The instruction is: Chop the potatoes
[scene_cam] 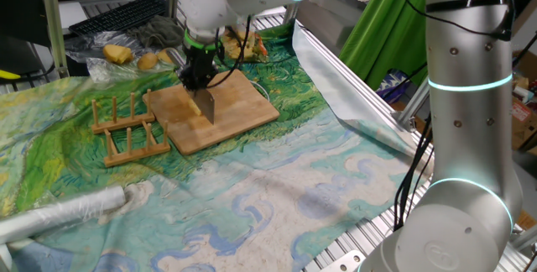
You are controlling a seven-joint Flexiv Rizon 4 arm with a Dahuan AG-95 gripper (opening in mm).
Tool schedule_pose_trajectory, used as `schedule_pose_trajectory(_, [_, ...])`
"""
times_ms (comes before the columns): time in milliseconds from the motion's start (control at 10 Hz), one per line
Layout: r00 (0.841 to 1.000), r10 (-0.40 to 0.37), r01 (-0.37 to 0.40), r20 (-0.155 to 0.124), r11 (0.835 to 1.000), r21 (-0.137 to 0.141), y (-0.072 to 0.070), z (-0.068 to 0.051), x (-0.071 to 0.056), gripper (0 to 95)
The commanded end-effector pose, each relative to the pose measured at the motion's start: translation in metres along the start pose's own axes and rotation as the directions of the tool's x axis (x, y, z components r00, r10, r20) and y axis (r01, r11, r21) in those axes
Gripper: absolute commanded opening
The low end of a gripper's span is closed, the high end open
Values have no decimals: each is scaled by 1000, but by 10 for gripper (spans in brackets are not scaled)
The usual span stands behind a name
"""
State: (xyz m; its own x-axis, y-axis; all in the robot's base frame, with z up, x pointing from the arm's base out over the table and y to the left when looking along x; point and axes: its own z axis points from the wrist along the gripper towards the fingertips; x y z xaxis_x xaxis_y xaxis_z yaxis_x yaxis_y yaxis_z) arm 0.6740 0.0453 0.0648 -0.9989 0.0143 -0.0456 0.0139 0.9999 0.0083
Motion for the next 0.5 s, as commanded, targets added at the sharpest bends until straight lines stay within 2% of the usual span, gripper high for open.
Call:
schedule_pose_trajectory(100, [1000,2,-2,14,1000,4,-3,-4,3,0])
schedule_pose_trajectory(500, [1000,6,-6,14,1000,5,-3,-5,3,0])
